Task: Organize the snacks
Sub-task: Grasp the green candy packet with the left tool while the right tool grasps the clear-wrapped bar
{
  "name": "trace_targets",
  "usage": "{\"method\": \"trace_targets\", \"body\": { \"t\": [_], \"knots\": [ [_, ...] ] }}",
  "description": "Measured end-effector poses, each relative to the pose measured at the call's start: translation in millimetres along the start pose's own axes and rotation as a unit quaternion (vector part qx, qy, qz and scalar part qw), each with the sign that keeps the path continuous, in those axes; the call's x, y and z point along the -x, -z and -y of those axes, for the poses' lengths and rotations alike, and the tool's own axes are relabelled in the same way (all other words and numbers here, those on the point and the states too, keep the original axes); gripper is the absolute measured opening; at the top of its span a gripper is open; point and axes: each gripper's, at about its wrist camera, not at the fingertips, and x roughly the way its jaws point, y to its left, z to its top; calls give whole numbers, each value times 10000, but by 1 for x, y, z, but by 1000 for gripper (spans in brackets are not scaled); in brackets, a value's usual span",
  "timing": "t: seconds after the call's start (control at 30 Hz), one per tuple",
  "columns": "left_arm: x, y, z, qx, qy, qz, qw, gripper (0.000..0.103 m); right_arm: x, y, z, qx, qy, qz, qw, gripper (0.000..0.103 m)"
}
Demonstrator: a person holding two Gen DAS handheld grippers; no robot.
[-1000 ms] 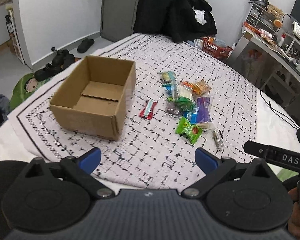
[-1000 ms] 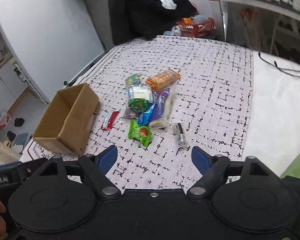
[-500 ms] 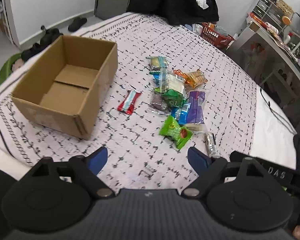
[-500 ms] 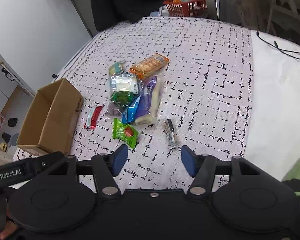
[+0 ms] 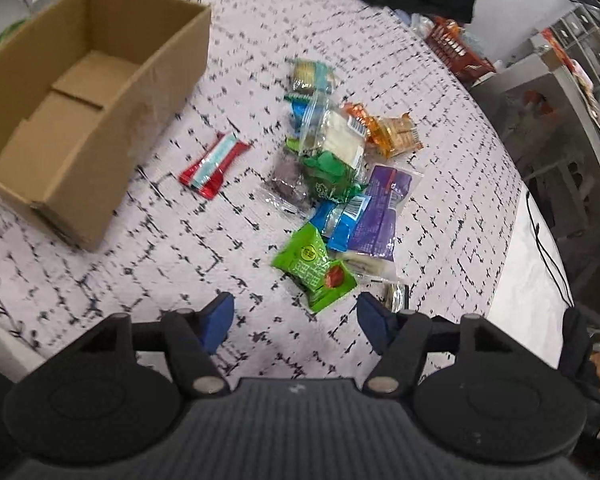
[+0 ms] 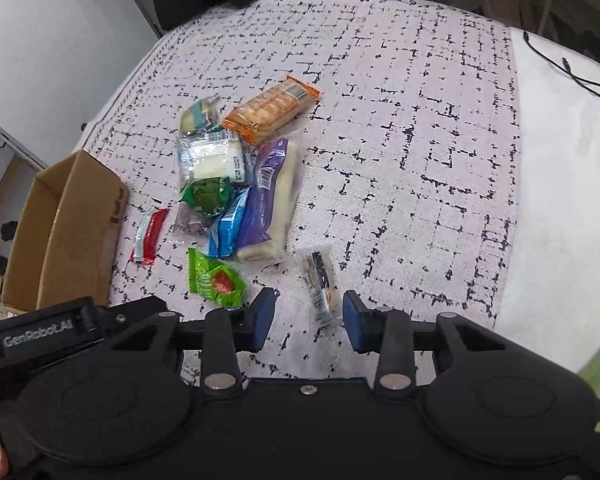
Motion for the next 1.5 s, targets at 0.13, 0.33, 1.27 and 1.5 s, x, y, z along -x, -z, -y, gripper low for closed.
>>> {"method": "trace_targets", "body": {
  "t": [0.13, 0.33, 1.27, 1.5],
  "knots": [
    [-19, -6, -1, 219, 12, -228, 9995, 61, -13, -8, 1, 35, 69, -184, 9998, 34],
    [-47, -7, -6, 771, 38, -504, 9957, 56, -31, -15, 2, 47, 113, -489, 9987, 33],
    [-81, -25, -15, 1896, -22, -520, 9805, 30, -78, -27, -13, 573, 322, -1008, 9927, 17],
    [-57, -24, -12, 1559, -17, -431, 9868, 29, -53, -24, -12, 464, 252, -822, 9952, 16]
  ]
}}
